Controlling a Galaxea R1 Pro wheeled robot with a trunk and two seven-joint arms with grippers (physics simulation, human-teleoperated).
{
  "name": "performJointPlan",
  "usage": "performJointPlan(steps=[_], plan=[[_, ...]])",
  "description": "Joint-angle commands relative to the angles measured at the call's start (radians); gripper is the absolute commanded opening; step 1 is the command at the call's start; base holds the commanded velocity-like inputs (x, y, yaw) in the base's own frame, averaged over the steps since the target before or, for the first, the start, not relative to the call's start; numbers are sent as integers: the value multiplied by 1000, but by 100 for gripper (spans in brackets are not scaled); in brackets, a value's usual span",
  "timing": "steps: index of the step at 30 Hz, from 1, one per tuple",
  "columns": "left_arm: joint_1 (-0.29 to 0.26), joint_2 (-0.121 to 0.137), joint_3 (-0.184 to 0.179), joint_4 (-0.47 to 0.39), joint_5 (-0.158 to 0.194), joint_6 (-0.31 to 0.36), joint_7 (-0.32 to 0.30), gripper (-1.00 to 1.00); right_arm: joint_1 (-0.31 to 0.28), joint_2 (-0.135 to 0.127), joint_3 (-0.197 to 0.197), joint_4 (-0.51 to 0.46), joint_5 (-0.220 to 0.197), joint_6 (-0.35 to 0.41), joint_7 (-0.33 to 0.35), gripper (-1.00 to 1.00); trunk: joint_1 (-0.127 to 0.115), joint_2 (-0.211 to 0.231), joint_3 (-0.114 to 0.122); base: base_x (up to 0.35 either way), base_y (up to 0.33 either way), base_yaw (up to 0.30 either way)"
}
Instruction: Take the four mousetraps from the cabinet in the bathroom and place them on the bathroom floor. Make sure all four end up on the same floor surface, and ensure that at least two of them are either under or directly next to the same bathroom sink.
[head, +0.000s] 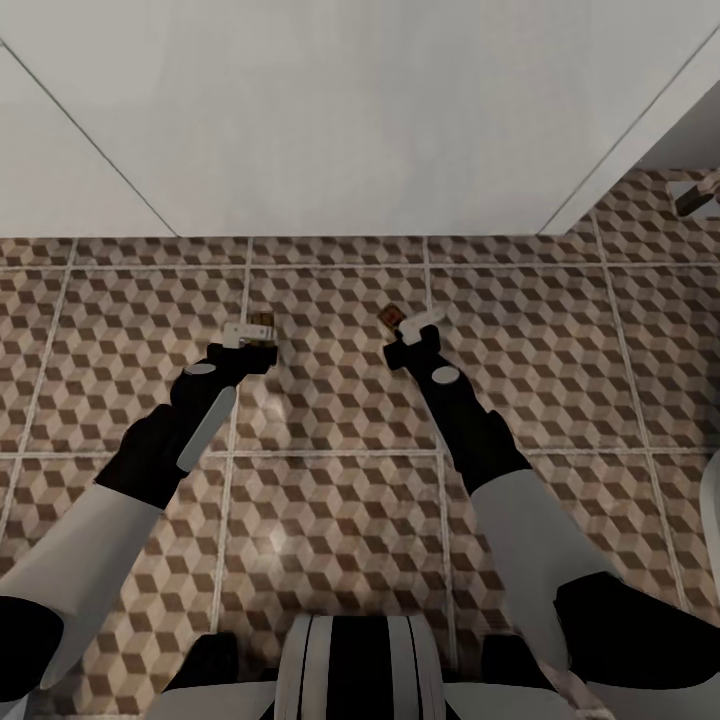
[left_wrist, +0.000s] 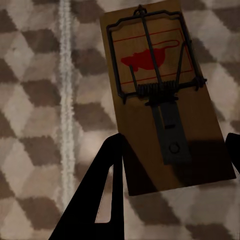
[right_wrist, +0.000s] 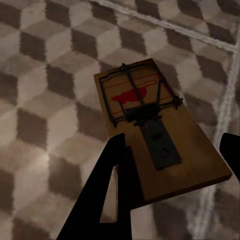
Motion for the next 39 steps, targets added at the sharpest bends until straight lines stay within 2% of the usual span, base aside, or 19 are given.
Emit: performJointPlan(steps=[1, 39], plan=[[-1, 1, -4, -1, 8, 3, 13, -100, 0, 0, -1, 1, 11, 2, 5, -100, 0, 0, -1, 183, 0, 0], [4, 1, -4, -3, 8, 3, 14, -100, 0, 0, -1, 18, 13, -8, 0, -100, 0, 0, -1, 100, 0, 0]])
